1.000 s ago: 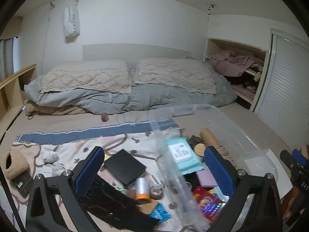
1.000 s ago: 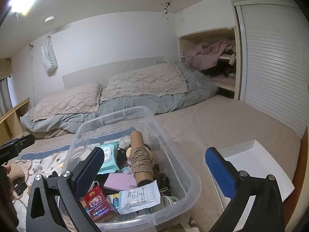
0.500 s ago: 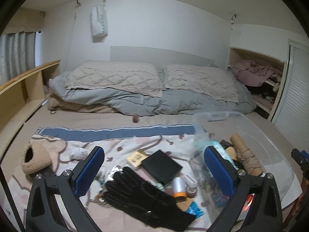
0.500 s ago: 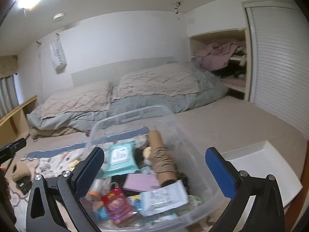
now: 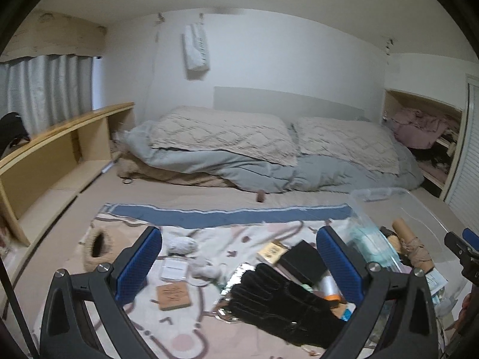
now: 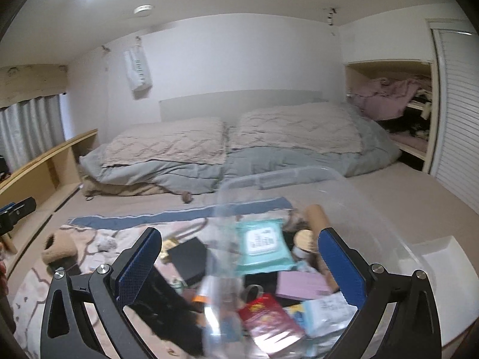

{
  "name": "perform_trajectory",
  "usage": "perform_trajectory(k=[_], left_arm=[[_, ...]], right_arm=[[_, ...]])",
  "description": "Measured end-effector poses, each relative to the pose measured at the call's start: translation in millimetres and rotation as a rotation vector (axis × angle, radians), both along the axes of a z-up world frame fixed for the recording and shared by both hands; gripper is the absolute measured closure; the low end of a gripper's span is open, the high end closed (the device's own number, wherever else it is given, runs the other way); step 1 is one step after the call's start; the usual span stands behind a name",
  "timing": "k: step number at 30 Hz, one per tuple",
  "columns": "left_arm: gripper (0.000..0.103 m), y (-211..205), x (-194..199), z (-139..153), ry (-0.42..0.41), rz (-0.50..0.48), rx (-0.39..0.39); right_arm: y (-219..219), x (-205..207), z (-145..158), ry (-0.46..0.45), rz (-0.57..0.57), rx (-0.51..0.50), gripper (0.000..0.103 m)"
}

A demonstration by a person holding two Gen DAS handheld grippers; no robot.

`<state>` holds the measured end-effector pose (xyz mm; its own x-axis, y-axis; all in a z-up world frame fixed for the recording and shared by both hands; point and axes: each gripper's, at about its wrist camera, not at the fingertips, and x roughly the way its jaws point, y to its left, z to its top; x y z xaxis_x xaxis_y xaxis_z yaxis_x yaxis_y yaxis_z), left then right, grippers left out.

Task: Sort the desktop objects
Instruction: 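Withdraw both tools from the box and raise them over the bed, then lower both tools toward the items on the bed sheet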

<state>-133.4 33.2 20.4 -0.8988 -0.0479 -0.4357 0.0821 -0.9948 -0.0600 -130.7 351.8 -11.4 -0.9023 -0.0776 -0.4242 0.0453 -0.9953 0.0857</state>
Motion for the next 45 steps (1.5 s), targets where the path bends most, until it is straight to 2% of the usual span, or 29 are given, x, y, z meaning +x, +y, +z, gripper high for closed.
perform_trajectory(k=[11, 16, 24, 31, 36, 41, 45], left_arm=[[0.0, -52.0, 22.2, -0.3, 0.027, 0.091, -0.034], [0.0, -63.9, 25.9, 0.3, 0.039, 0.103, -0.019], [0.0, -78.1, 29.6, -1.7, 0.066, 0.125, -0.028], [0.0, -93.5, 23.7, -15.0, 0.035, 0.129, -0.041], [0.0, -106.6, 16.9, -32.8, -0.017, 0.144, -0.049], [0.0, -121.5, 6.8, -47.3, -0.069, 0.151, -0.005], [0.0, -129.8, -3.4, -55.0, -0.11, 0.155, 0.066]], right_arm=[[-64.9, 8.2, 10.3, 0.024, 0.158, 0.014, 0.0], [-90.7, 12.8, 8.8, 0.026, 0.212, 0.064, 0.0], [-116.1, 1.2, -2.0, -0.011, 0.264, 0.066, 0.0], [-138.4, -12.2, -12.0, -0.043, 0.268, 0.059, 0.0], [-153.9, -18.0, -19.9, -0.066, 0.267, 0.065, 0.0], [-165.0, -23.3, -28.9, -0.105, 0.284, 0.064, 0.0], [-180.5, -36.3, -48.9, -0.198, 0.326, 0.059, 0.0]])
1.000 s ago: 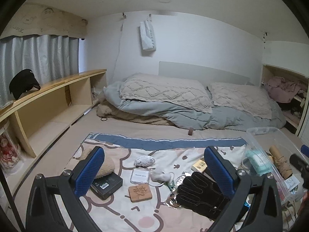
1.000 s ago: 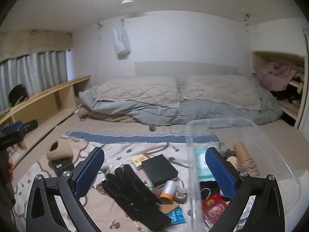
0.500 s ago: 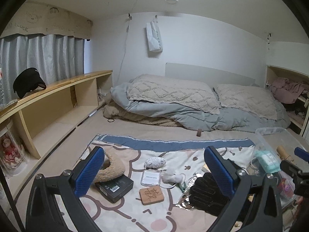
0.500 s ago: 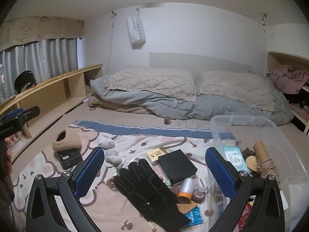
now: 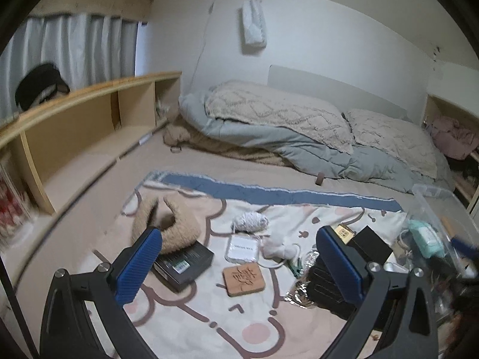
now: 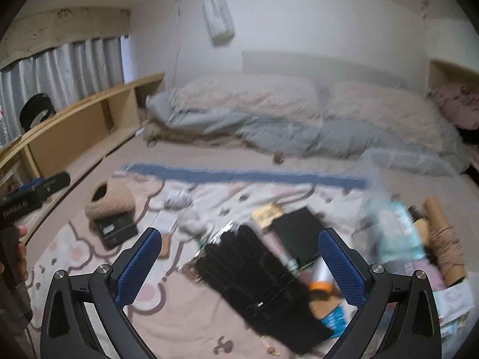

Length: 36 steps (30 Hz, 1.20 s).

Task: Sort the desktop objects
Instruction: 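Lower both tools toward the items on the bed sheet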

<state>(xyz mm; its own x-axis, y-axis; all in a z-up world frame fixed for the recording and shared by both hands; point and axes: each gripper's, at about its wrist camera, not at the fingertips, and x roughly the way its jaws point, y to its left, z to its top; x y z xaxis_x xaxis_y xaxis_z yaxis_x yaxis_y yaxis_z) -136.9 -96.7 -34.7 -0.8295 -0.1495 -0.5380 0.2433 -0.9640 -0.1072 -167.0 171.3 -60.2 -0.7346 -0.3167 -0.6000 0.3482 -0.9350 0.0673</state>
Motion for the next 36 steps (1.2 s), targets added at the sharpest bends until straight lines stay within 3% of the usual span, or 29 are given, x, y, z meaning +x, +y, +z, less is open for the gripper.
perform_trajectory(k=[3, 6, 12, 15, 19, 22, 27, 36], left_arm=[[0.002, -4.2, -6.8, -5.6, -0.01, 0.028, 0.024], [0.016, -7.2, -17.5, -13.8, -0.041, 0.032, 0.054], [0.047, -7.7, -42.0, -34.5, -0.1, 0.032, 0.056], [0.063, -6.0, -55.7, -47.0, -0.145, 0.046, 0.039], [0.076, -5.5, -72.9, -66.4, -0.197, 0.035, 0.02], [0.086, -2.2, -86.7, -85.9, -0.238, 0.021, -0.06], [0.089, 0.0, -98.9, -113.4, -0.233, -0.02, -0.166], [0.089, 0.8, -121.8, -143.0, -0.156, -0.081, -0.166]], right_arm=[[-15.9, -10.7, -18.0, -0.057, 0.034, 0.032, 0.002], [-33.5, -25.3, -36.5, -0.113, 0.054, 0.079, 0.038], [-55.9, -60.4, -62.7, -0.2, 0.078, 0.059, 0.062], [-65.0, -78.1, -68.9, -0.217, 0.083, 0.03, 0.066], [-77.3, -100.7, -79.3, -0.242, 0.09, -0.007, 0.076], [-86.1, -117.9, -88.1, -0.25, 0.088, -0.037, 0.077], [-101.8, -148.9, -117.5, -0.329, 0.084, -0.104, 0.077], [-134.7, -190.8, -150.3, -0.38, 0.071, -0.091, 0.077]])
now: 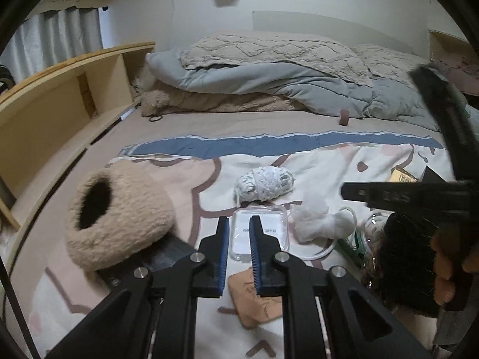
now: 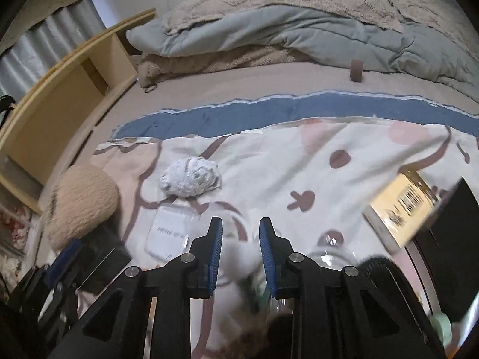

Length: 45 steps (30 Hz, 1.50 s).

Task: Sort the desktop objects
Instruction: 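Lower both tools toward the items on the bed sheet, then open the left tool and move it over the carved wooden coaster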

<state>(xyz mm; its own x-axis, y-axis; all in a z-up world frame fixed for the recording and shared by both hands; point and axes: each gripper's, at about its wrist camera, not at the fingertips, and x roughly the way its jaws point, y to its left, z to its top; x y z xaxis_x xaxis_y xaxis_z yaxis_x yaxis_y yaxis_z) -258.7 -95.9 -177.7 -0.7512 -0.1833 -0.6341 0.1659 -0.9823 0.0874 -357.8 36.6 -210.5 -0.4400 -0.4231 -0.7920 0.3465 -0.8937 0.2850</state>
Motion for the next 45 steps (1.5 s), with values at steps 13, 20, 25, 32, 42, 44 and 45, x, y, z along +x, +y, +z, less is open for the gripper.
perform_trajectory(k=[13, 20, 25, 32, 42, 44, 45], left_arm=[[0.089, -17.2, -31.2, -40.3, -0.055, 0.034, 0.023], [0.089, -23.7, -33.8, -47.6, -0.072, 0.048, 0.036], [0.089, -35.5, -27.1, -39.7, -0.043, 0.079, 0.051], [0.089, -44.7, -25.0, -38.2, -0.036, 0.085, 0.099], [0.089, -15.8, -33.2, -47.8, -0.077, 0.028, 0.058], [0.089, -9.1, -36.6, -50.5, -0.093, 0.019, 0.051], [0.089, -6.3, -38.1, -51.8, -0.101, 0.016, 0.048]], right_arm=[[-21.0, -12.7, -56.5, -0.061, 0.114, 0.049, 0.077], [-25.5, 20.9, -56.7, -0.041, 0.214, 0.148, 0.077], [-27.1, 37.9, -55.2, -0.062, 0.239, 0.205, 0.077], [-15.8, 78.0, -45.6, -0.035, 0.326, 0.258, 0.077], [15.1, 138.5, -37.8, -0.107, 0.412, 0.22, 0.077], [16.9, 153.9, -34.1, -0.115, 0.45, 0.238, 0.077], [19.0, 163.1, -31.9, -0.119, 0.467, 0.247, 0.077]])
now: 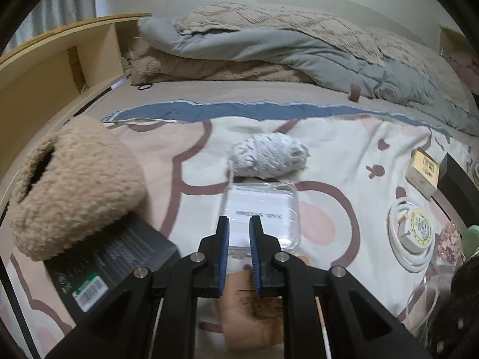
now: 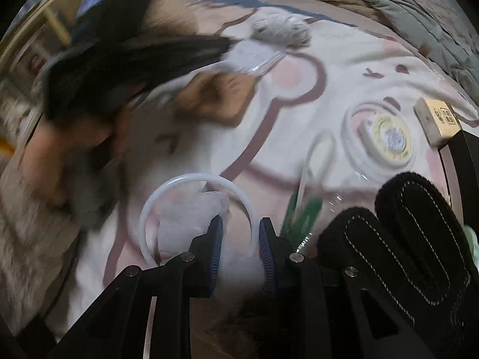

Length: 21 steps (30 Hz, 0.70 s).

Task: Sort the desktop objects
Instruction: 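Open the left tool and move it over the carved wooden coaster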

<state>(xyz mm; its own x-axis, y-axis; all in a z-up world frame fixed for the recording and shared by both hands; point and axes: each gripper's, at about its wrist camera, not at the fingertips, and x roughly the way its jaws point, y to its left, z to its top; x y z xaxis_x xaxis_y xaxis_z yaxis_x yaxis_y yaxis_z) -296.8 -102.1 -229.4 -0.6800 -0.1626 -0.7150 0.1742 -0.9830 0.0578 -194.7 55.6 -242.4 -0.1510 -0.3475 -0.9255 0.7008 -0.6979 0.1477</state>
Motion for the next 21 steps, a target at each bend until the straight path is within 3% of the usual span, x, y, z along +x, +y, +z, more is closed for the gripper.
perform_trajectory(k=[4, 16, 21], left_arm=[[0.089, 6.8, -8.6, -5.5, -0.03, 0.002, -0.01], [0.089, 10.7, -1.5, -24.2, -0.078, -0.03, -0.027], [0.089, 10.2, 7.0, -26.5, -0.093, -0.042, -0.024]], right_arm=[[10.7, 25.2, 4.0, -0.051, 0.024, -0.003, 0.077], [56.1, 58.3, 49.1, -0.216, -0.11, -0.038, 0.077], [81.7, 63.4, 83.2, -0.149, -0.186, -0.1, 0.077]])
